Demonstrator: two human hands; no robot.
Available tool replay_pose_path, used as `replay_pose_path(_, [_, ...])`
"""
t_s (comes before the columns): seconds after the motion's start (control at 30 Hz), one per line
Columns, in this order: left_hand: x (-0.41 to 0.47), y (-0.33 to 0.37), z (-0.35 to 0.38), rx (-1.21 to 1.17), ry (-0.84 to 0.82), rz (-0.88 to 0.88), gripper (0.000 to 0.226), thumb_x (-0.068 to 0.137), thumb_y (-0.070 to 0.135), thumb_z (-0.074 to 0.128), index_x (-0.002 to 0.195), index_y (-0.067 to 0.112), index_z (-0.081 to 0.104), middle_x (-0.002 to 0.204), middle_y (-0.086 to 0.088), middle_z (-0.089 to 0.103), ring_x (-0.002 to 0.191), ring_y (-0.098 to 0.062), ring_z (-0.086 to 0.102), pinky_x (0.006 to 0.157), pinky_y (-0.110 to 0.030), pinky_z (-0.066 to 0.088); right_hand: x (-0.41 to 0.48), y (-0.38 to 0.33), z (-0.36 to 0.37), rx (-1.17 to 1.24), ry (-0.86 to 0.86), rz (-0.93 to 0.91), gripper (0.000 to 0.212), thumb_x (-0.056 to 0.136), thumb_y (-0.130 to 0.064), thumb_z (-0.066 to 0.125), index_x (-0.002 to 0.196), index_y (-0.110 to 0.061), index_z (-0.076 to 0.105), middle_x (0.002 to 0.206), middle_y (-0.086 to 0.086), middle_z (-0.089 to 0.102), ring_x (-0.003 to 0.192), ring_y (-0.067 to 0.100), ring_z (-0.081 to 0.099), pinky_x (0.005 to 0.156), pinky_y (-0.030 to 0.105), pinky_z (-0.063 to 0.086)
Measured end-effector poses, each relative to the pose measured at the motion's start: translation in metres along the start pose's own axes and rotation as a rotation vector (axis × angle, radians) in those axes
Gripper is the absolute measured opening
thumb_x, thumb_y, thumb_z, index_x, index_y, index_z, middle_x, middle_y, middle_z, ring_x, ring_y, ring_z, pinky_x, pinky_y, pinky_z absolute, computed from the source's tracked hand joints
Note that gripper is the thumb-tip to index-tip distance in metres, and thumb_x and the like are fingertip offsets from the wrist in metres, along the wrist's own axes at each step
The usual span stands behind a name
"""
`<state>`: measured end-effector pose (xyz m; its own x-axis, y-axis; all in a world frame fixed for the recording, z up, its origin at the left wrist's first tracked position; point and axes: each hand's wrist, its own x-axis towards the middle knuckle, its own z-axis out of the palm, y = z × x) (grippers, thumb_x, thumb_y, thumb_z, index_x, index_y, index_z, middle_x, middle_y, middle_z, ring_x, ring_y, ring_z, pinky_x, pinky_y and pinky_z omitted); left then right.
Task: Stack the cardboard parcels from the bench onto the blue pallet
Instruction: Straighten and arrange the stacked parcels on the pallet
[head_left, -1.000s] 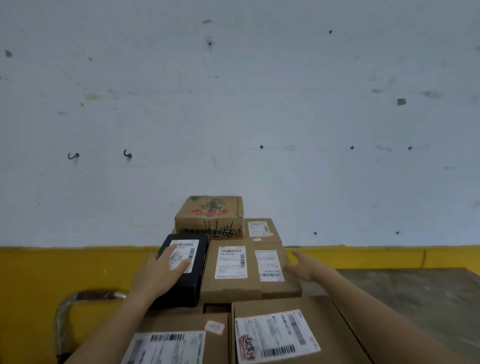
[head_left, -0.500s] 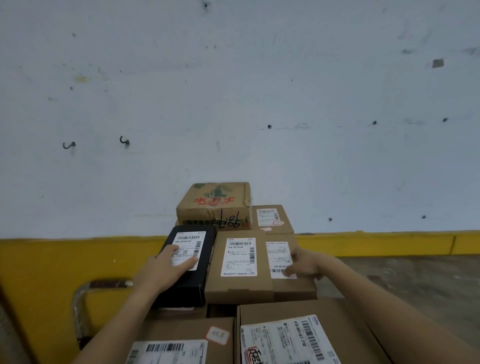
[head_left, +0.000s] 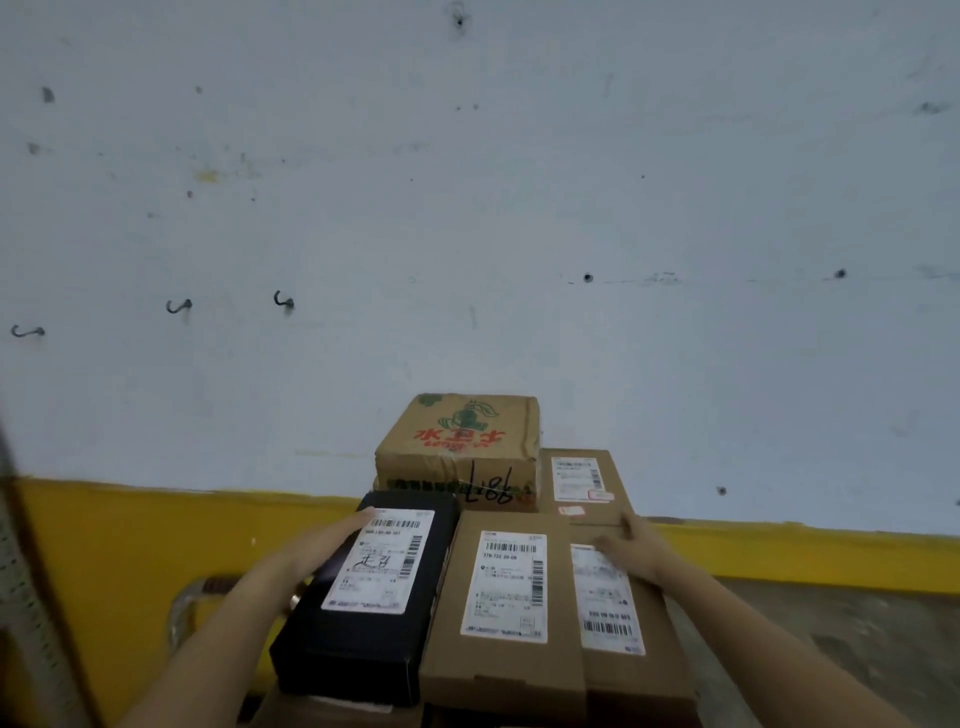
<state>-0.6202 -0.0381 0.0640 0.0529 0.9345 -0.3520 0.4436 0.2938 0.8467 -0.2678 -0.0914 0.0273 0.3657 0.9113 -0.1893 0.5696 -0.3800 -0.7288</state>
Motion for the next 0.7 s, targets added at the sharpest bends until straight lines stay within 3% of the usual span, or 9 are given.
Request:
replay_pose_path(0.07, [0.001, -0.006, -0.003, -0.061, -0.106, -0.066, 0.054, 0.077, 0.056, 0.063, 0.092, 0.006, 0.076, 0.094, -0.012, 0.074, 0.085, -0.027, 0.070, 0.085, -0.035, 0.049, 0.005, 0.004, 0.007, 0.023, 0.006, 0.013, 0.070, 0.091, -0.033, 0.054, 0.147, -0.017, 0.015, 0.128, 0.015, 0.055, 0.107, 0.029, 0.061, 0.092, 0.037, 0.051])
replay_pose_path(0.13, [0.006, -0.011, -0.003, -0.085, -0.124, -0.092, 0.044, 0.082, 0.050, 0.062, 0.070, 0.011, 0.079, 0.087, -0.013, 0.075, 0.070, -0.025, 0.073, 0.069, -0.032, 0.051, 0.008, 0.005, 0.008, 0.061, -0.007, 0.026, 0.071, 0.091, -0.032, 0.054, 0.148, -0.020, 0.013, 0.128, 0.016, 0.054, 0.107, 0.031, 0.060, 0.093, 0.039, 0.051])
replay_pose_path(0.23, [0.009, -0.014, -0.001, -0.105, -0.126, -0.127, 0.045, 0.083, 0.047, 0.062, 0.061, 0.013, 0.078, 0.084, -0.013, 0.075, 0.063, -0.024, 0.073, 0.057, -0.028, 0.051, 0.007, 0.005, 0.007, 0.108, -0.043, 0.048, 0.073, 0.091, -0.033, 0.052, 0.149, -0.022, 0.008, 0.135, 0.020, 0.046, 0.117, 0.035, 0.053, 0.101, 0.045, 0.045])
replay_pose_path(0.3, [0.006, -0.013, -0.002, -0.114, -0.131, -0.134, 0.045, 0.082, 0.049, 0.062, 0.061, 0.013, 0.078, 0.083, -0.013, 0.075, 0.063, -0.024, 0.073, 0.057, -0.028, 0.051, 0.004, 0.004, 0.006, -0.046, -0.034, 0.058, 0.075, 0.092, -0.042, 0.047, 0.149, -0.021, 0.003, 0.147, 0.021, 0.030, 0.134, 0.037, 0.034, 0.111, 0.047, 0.031])
replay_pose_path(0.4, [-0.001, -0.012, -0.007, -0.159, -0.120, -0.129, 0.051, 0.065, 0.055, 0.068, 0.084, 0.008, 0.076, 0.087, -0.014, 0.075, 0.072, -0.028, 0.073, 0.062, -0.031, 0.051, -0.010, -0.002, 0.007, -0.290, 0.103, -0.033, 0.078, 0.092, -0.054, 0.041, 0.150, -0.023, -0.001, 0.156, 0.019, 0.002, 0.144, 0.035, 0.005, 0.117, 0.046, 0.014])
replay_pose_path(0.47, [-0.004, -0.015, -0.010, -0.170, -0.077, -0.117, 0.064, 0.062, 0.058, 0.069, 0.103, 0.009, 0.066, 0.102, -0.015, 0.071, 0.092, -0.031, 0.068, 0.075, -0.036, 0.052, -0.022, -0.011, 0.012, -0.168, 0.072, -0.159, 0.073, 0.093, -0.051, 0.042, 0.150, -0.024, 0.006, 0.156, 0.014, 0.005, 0.144, 0.032, 0.009, 0.115, 0.044, 0.017])
replay_pose_path(0.57, [-0.016, -0.019, -0.009, -0.106, -0.063, -0.074, 0.057, 0.071, 0.059, 0.065, 0.109, 0.016, 0.064, 0.116, -0.010, 0.064, 0.108, -0.029, 0.059, 0.099, -0.042, 0.044, -0.041, -0.025, 0.033, -0.051, -0.081, -0.221, 0.069, 0.093, -0.047, 0.045, 0.149, -0.026, 0.011, 0.156, 0.009, 0.004, 0.143, 0.032, 0.015, 0.114, 0.043, 0.024])
replay_pose_path(0.63, [-0.024, -0.021, -0.006, 0.008, -0.005, -0.018, 0.060, 0.075, 0.058, 0.064, 0.120, 0.018, 0.059, 0.126, -0.007, 0.059, 0.111, -0.026, 0.055, 0.099, -0.040, 0.040, -0.052, -0.032, 0.046, -0.064, -0.099, -0.237, 0.068, 0.093, -0.046, 0.046, 0.149, -0.030, 0.010, 0.157, 0.008, 0.001, 0.143, 0.034, 0.013, 0.115, 0.048, 0.024])
replay_pose_path(0.7, [-0.033, -0.024, -0.003, 0.097, 0.069, 0.063, 0.078, 0.079, 0.055, 0.063, 0.144, 0.022, 0.035, 0.143, -0.005, 0.045, 0.123, -0.029, 0.049, 0.089, -0.037, 0.038, -0.063, -0.036, 0.057, -0.088, -0.084, -0.242, 0.067, 0.093, -0.046, 0.045, 0.148, -0.031, 0.012, 0.157, 0.008, 0.000, 0.143, 0.036, 0.011, 0.115, 0.052, 0.022])
